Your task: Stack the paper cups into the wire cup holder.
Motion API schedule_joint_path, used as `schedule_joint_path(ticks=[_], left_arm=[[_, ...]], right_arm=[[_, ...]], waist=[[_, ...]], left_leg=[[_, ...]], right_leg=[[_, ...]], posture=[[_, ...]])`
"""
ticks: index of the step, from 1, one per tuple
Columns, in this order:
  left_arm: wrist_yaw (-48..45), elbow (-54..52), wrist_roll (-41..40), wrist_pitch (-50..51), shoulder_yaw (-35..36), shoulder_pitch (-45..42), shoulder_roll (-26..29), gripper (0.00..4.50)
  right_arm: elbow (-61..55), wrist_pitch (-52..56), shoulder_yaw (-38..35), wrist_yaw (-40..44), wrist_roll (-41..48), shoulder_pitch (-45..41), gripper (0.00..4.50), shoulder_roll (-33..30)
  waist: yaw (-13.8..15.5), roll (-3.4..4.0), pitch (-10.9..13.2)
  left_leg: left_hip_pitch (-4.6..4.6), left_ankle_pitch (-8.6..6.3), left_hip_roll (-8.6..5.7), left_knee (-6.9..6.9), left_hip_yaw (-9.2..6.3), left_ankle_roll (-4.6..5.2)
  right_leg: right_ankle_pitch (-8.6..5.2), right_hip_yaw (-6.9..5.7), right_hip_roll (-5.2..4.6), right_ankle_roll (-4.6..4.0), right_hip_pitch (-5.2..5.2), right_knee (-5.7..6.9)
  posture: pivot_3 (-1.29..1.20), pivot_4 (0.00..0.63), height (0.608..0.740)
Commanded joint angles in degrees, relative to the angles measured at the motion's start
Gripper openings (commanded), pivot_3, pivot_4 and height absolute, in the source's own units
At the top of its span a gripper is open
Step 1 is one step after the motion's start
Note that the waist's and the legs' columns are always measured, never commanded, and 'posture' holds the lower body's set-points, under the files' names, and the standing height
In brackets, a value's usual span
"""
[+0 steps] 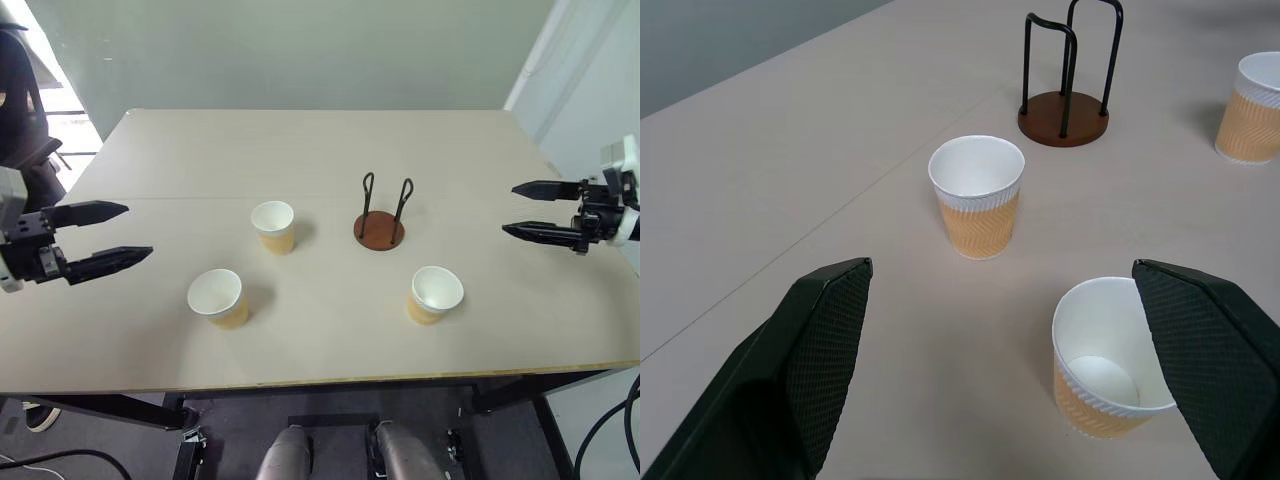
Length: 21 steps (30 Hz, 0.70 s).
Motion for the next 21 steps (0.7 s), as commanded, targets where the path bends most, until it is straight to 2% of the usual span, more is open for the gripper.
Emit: schedule_joint_path(ticks=[1, 21], left_arm=[[0.2, 0.0, 0.0, -0.8, 0.5, -0.9, 0.4, 4.46], [0.4, -0.6, -0.2, -0.9, -0.1, -0.8, 0.0, 4.46]], right_arm=[[-0.4, -0.6, -1.9, -0.6, 0.5, -0.9, 4.23, -0.4], [-1.3, 0.7, -1.6, 0.6, 1.1, -1.2, 4.23, -0.5]], waist=[[0.0, 0.0, 0.0], [0.0, 0.0, 0.0]], left_leg=[[0.0, 0.0, 0.0, 0.0, 0.0, 0.0], [-0.02, -0.01, 0.01, 0.0, 0.0, -0.02]], right_leg=[[0.0, 0.0, 0.0, 0.0, 0.0, 0.0], [0.0, 0.0, 0.0, 0.0, -0.01, -0.02]], posture=[[0.0, 0.15, 0.74], [0.0, 0.15, 0.74]])
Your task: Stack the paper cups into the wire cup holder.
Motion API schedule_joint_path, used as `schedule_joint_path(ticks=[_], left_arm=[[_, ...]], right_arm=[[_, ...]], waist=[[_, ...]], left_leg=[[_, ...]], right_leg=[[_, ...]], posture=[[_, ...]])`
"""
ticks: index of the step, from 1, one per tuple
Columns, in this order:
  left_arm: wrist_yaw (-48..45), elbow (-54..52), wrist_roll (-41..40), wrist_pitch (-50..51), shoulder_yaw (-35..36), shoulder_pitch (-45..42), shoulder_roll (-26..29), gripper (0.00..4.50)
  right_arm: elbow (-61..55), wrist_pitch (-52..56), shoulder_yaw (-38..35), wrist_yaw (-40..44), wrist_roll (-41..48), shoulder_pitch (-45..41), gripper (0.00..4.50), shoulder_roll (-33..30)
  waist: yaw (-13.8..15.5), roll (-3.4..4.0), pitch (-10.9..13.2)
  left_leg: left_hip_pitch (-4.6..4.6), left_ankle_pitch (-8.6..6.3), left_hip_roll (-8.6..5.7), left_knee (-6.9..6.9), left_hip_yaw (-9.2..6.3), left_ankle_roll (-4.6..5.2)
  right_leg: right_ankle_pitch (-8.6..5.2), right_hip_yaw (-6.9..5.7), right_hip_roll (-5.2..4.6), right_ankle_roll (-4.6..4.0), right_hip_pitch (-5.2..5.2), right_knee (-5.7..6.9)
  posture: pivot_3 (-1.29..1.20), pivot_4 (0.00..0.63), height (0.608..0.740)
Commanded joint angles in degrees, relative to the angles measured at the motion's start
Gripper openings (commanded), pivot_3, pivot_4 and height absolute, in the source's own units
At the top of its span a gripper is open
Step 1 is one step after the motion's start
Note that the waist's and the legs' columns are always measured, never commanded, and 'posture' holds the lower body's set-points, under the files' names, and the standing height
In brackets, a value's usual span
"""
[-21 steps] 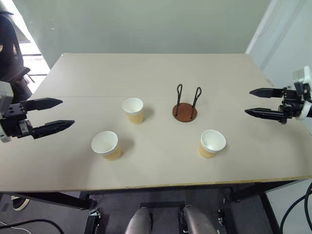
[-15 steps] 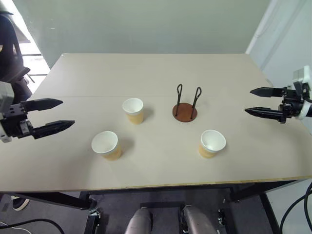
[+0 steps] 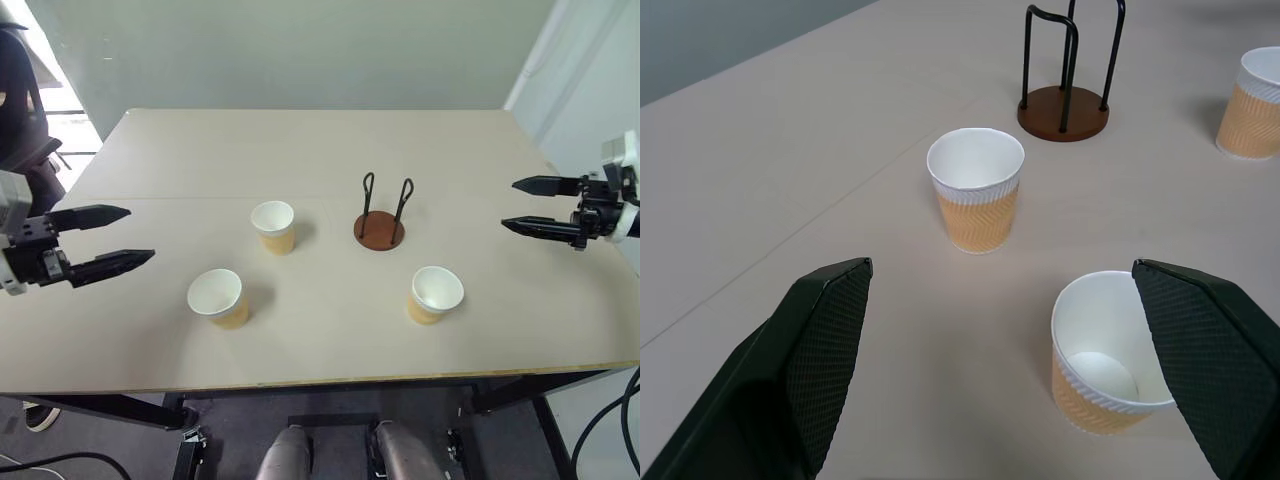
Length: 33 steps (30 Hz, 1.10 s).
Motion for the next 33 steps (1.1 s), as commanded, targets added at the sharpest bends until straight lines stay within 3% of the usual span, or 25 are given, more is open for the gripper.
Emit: schedule_joint_path(ticks=[1, 6, 9, 13, 21, 33], left_arm=[[0.1, -0.5, -0.3, -0.6, 0.1, -1.3, 0.6, 4.46], [-0.1, 0.4, -0.1, -0.9, -0.7, -2.2, 0.7, 4.46], [0.0, 0.4, 0.0, -1.2, -1.3, -2.5, 0.5, 4.46], [0.3, -0.2, -0.2, -1.0, -1.4, -2.4, 0.2, 4.46], [0.5, -1.7, -0.6, -0.2, 1.0, 0.1, 0.4, 4.46], [1.6, -6.1, -2.3, 2.2, 5.2, 4.2, -0.4, 4.46]], right_arm=[[-2.0, 0.5, -1.8, 0.4, 1.2, 0.1, 4.23, -1.0], [-3.4, 1.0, -2.0, -0.8, 1.7, 0.6, 4.23, 0.1], [-5.2, 3.5, -1.1, -5.2, 1.6, -0.4, 4.23, 3.3], [-8.9, 9.2, 2.6, -17.5, -1.9, 0.0, 4.23, 10.9], [-14.2, 13.5, 4.5, -25.2, -2.0, 2.4, 4.23, 17.7], [-6.0, 9.7, 6.9, -30.7, -5.9, -1.1, 4.23, 24.4]], waist=[[0.0, 0.0, 0.0], [0.0, 0.0, 0.0], [0.0, 0.0, 0.0], [-0.5, 0.0, 0.0], [-0.2, 0.0, 0.0], [-0.1, -0.01, 0.0]], left_leg=[[0.0, 0.0, 0.0, 0.0, 0.0, 0.0], [0.0, 0.0, 0.0, 0.0, 0.0, 0.0], [0.01, 0.0, 0.02, 0.0, 0.0, 0.0], [0.07, 0.0, 0.11, 0.04, 0.01, 0.0], [-0.15, -0.04, 0.15, 0.0, -0.01, -0.05], [-0.25, -0.07, 0.16, 0.06, -0.02, -0.08]], right_leg=[[0.0, 0.0, 0.0, 0.0, 0.0, 0.0], [0.0, 0.0, 0.0, 0.0, 0.0, 0.0], [0.0, 0.0, 0.02, 0.0, 0.0, 0.01], [0.08, 0.0, 0.08, 0.04, 0.01, 0.05], [0.11, -0.04, 0.1, 0.05, -0.21, 0.01], [0.16, -0.05, 0.1, 0.04, -0.36, 0.09]], posture=[[0.0, 0.15, 0.74], [0.0, 0.15, 0.74], [0.0, 0.15, 0.74], [0.0, 0.15, 0.74], [0.0, 0.15, 0.74], [0.0, 0.15, 0.74]])
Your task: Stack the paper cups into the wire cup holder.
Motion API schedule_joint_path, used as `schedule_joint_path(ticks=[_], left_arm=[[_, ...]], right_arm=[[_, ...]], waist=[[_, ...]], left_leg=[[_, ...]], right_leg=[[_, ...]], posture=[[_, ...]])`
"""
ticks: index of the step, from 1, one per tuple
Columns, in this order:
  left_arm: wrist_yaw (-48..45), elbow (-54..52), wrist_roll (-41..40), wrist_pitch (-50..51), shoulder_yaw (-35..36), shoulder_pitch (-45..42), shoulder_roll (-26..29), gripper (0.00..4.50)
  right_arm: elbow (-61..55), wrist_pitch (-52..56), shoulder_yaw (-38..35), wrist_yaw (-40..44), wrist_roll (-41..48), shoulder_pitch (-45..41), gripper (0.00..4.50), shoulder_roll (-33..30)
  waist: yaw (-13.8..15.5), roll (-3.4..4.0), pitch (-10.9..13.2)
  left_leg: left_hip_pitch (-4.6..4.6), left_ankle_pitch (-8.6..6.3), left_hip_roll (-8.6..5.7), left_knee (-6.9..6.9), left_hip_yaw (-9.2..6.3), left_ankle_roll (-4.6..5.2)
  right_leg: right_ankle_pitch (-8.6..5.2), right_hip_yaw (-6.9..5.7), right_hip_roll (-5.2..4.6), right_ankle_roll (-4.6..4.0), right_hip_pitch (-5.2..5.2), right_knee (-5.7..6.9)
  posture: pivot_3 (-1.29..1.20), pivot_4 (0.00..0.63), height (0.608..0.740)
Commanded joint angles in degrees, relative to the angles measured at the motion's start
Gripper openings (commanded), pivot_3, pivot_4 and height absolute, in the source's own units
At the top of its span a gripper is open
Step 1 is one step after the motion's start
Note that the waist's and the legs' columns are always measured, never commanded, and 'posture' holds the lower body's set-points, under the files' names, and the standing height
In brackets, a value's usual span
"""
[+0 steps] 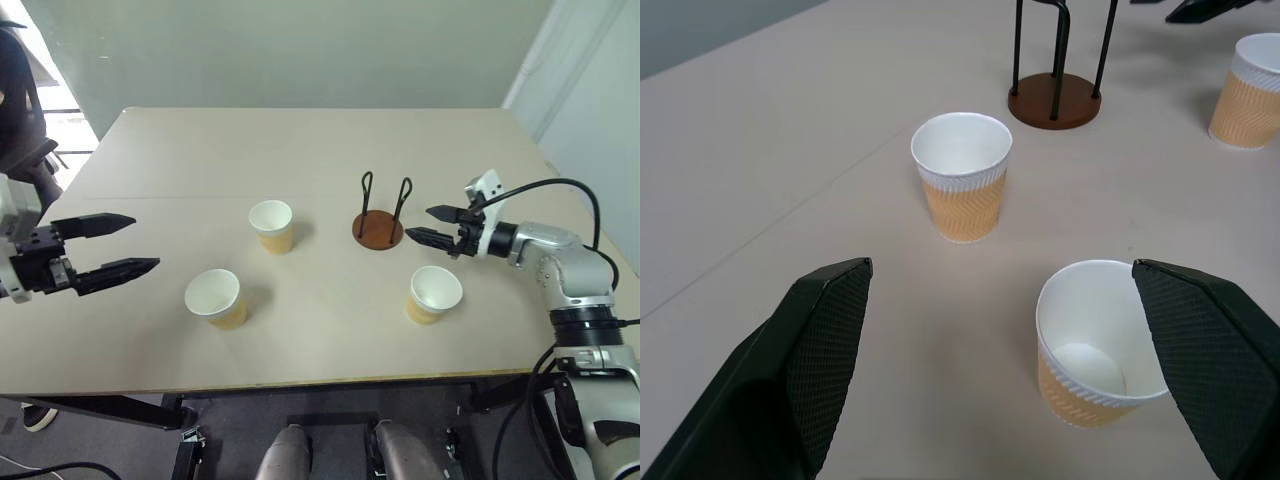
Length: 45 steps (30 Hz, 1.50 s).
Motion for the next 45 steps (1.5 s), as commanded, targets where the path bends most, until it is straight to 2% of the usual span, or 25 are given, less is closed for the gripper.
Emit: schedule_joint_path(ticks=[1, 15, 20, 23, 33, 38, 45], left_arm=[[0.5, -2.5, -1.7, 0.8, 3.4, 0.5, 0.1, 4.46], [1.9, -5.8, -2.6, 2.2, 6.2, 3.2, -1.0, 4.46], [2.3, -6.2, -2.8, 2.3, 6.7, 3.9, -1.0, 4.46], [2.4, -6.4, -2.8, 2.2, 7.0, 4.4, -1.0, 4.5], [2.4, -7.0, -2.9, 2.4, 7.3, 4.8, -0.9, 4.5], [2.3, -6.9, -2.9, 2.5, 7.3, 4.7, -0.6, 4.5], [2.0, -6.1, -2.7, 2.4, 6.1, 3.8, -0.1, 4.5]], right_arm=[[0.7, -2.1, -0.2, -1.2, -0.9, -2.2, 4.23, 0.7], [7.1, -6.3, 1.0, -3.5, -3.6, -7.7, 4.23, 7.8], [8.9, -7.2, 1.3, -3.1, -4.3, -8.6, 4.23, 8.5], [9.4, -7.6, 1.5, -2.7, -4.5, -8.9, 3.62, 8.6], [5.2, -6.5, 3.5, 0.8, -4.3, -7.9, 0.03, 8.4], [-2.0, -2.5, 4.9, 3.6, -3.0, -6.4, 0.03, 7.2], [-25.4, 10.4, 7.5, 5.1, 3.6, 1.1, 0.03, 4.6]], waist=[[0.0, 0.0, 0.0], [0.0, 0.0, 0.0], [0.0, 0.0, 0.0], [0.0, 0.0, 0.0], [0.0, 0.0, 0.0], [0.0, -0.02, 0.0], [0.0, -0.05, 0.0]], left_leg=[[-0.01, 0.0, 0.0, 0.0, 0.0, 0.0], [-0.1, -0.02, 0.02, -0.02, 0.0, -0.03], [-0.16, -0.04, 0.02, 0.0, -0.02, -0.08], [-0.18, -0.06, 0.02, 0.0, -0.02, -0.1], [-0.19, -0.07, 0.04, -0.01, -0.02, -0.12], [-0.2, -0.07, 0.05, -0.01, -0.02, -0.12], [-0.28, -0.1, 0.07, 0.03, -0.01, -0.18]], right_leg=[[0.0, 0.0, 0.0, 0.0, -0.01, 0.0], [0.04, -0.01, 0.01, -0.06, -0.15, 0.03], [0.05, -0.03, 0.0, -0.09, -0.17, 0.0], [0.06, -0.03, 0.0, -0.09, -0.2, 0.01], [0.07, -0.03, 0.01, -0.09, -0.22, 0.02], [0.07, -0.04, 0.02, -0.1, -0.23, 0.02], [0.07, -0.07, 0.07, -0.1, -0.23, -0.03]], posture=[[0.0, 0.15, 0.74], [0.0, 0.15, 0.74], [0.0, 0.15, 0.74], [0.0, 0.15, 0.74], [0.0, 0.15, 0.74], [0.0, 0.15, 0.74], [0.0, 0.15, 0.74]])
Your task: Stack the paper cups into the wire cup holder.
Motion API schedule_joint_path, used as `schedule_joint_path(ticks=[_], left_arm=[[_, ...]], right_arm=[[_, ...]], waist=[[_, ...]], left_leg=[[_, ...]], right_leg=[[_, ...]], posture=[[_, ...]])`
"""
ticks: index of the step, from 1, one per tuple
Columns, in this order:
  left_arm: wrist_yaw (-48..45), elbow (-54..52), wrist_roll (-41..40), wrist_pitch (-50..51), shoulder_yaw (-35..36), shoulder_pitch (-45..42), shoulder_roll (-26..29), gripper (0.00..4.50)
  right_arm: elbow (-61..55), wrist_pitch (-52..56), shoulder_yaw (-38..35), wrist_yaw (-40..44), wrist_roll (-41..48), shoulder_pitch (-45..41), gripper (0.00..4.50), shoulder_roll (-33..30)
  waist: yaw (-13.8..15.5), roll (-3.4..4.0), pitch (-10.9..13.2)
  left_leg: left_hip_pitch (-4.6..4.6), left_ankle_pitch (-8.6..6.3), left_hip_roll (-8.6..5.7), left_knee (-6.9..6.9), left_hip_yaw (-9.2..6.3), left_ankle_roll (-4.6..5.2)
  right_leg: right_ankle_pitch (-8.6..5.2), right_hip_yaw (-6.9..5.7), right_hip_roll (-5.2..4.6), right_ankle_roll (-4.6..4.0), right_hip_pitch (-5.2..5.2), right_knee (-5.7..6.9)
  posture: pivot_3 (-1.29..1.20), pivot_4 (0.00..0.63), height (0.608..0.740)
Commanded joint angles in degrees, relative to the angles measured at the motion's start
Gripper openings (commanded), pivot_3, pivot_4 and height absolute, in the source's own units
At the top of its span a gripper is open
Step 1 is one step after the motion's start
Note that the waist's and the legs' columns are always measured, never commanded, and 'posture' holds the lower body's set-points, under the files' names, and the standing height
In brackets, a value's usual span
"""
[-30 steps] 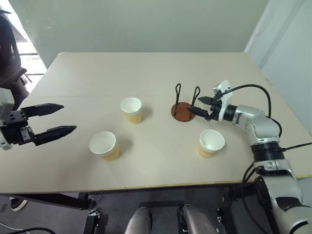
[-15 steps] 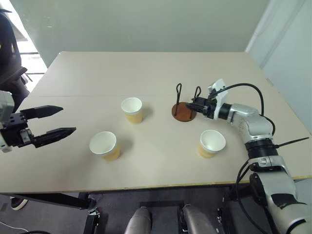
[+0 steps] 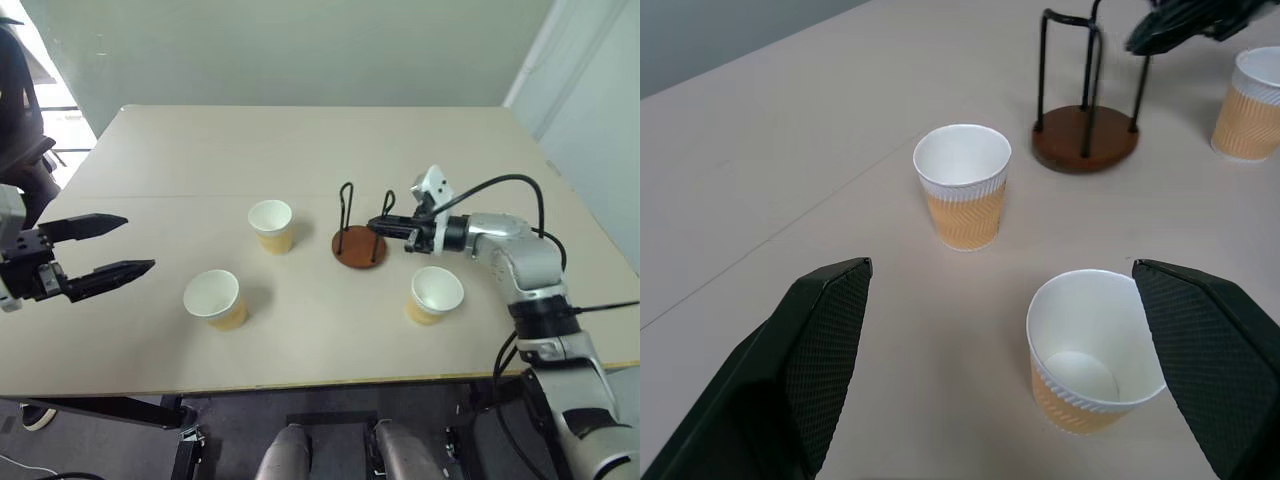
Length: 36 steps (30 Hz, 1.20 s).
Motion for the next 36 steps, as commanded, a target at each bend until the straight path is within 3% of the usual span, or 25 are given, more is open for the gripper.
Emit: schedule_joint_path(ticks=[1, 13, 31, 36], left_arm=[[-0.4, -0.1, -0.7, -0.1, 0.8, -1.0, 1.1, 4.5], [-2.3, 4.1, 0.3, -1.2, -5.9, -7.6, 2.5, 4.5], [-4.6, 7.7, 1.6, -1.5, -10.8, -13.4, 4.4, 4.5], [-4.4, 7.5, 1.6, -1.8, -10.3, -13.0, 4.2, 4.5]], right_arm=[[-11.8, 5.8, 0.3, -0.6, 4.6, 2.8, 0.03, -1.0], [-26.8, 13.2, 3.8, -7.2, 9.6, 13.5, 0.03, 0.1], [-26.1, 9.6, 7.7, -6.6, 9.9, 15.3, 0.03, -1.0], [-24.7, 8.5, 8.6, -6.2, 9.7, 14.7, 1.43, -1.4]], waist=[[0.0, -0.02, 0.0], [0.0, -0.23, -0.1], [0.0, -0.29, -0.2], [0.0, -0.31, -0.2]], left_leg=[[0.0, 0.0, 0.0, 0.01, 0.0, 0.0], [0.08, 0.08, 0.05, 0.25, -0.07, -0.02], [0.1, 0.07, 0.19, 0.21, -0.08, -0.04], [0.09, 0.07, 0.2, 0.21, -0.08, -0.04]], right_leg=[[0.0, 0.0, 0.01, 0.0, 0.0, 0.0], [0.05, 0.06, 0.13, -0.07, 0.08, 0.13], [0.05, 0.06, 0.29, -0.08, 0.06, 0.12], [0.05, 0.06, 0.3, -0.08, 0.04, 0.12]], posture=[[0.0, 0.15, 0.74], [0.0, 0.15, 0.74], [0.0, 0.15, 0.74], [0.0, 0.15, 0.74]])
